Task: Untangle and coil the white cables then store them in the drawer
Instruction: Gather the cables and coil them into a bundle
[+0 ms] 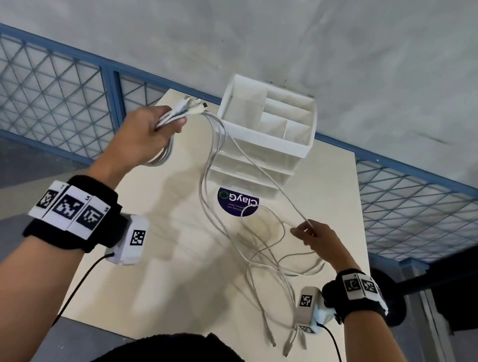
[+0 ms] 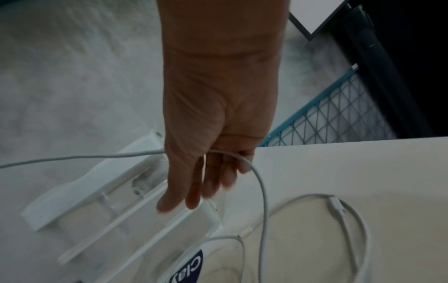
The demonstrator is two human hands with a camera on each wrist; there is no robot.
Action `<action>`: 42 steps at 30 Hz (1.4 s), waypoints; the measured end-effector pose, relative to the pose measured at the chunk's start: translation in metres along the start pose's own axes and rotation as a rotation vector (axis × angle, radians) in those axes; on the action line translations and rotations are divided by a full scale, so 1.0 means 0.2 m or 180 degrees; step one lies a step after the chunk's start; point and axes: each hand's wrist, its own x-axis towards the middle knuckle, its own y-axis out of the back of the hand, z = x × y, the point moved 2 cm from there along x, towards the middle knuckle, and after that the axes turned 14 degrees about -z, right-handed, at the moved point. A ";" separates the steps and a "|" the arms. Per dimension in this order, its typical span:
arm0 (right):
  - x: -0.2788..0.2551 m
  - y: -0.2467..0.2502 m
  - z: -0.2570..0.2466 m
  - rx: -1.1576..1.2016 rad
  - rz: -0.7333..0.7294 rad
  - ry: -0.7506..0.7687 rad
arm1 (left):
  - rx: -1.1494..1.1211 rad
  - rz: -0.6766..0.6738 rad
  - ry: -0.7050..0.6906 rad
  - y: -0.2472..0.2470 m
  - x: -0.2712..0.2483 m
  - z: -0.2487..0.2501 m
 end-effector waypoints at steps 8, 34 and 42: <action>-0.04 0.04 -0.58 0.0662 0.0527 0.1491 | 0.0180 -0.0939 -0.0335 -0.16 -0.03 0.21; -0.01 -0.12 -0.70 0.0813 -0.1147 0.1531 | 0.0116 -0.0805 -0.0174 -0.07 -0.06 0.12; 0.01 -0.09 -0.58 0.0894 -0.0675 0.1074 | 0.0114 -0.0239 0.0105 0.04 -0.04 0.00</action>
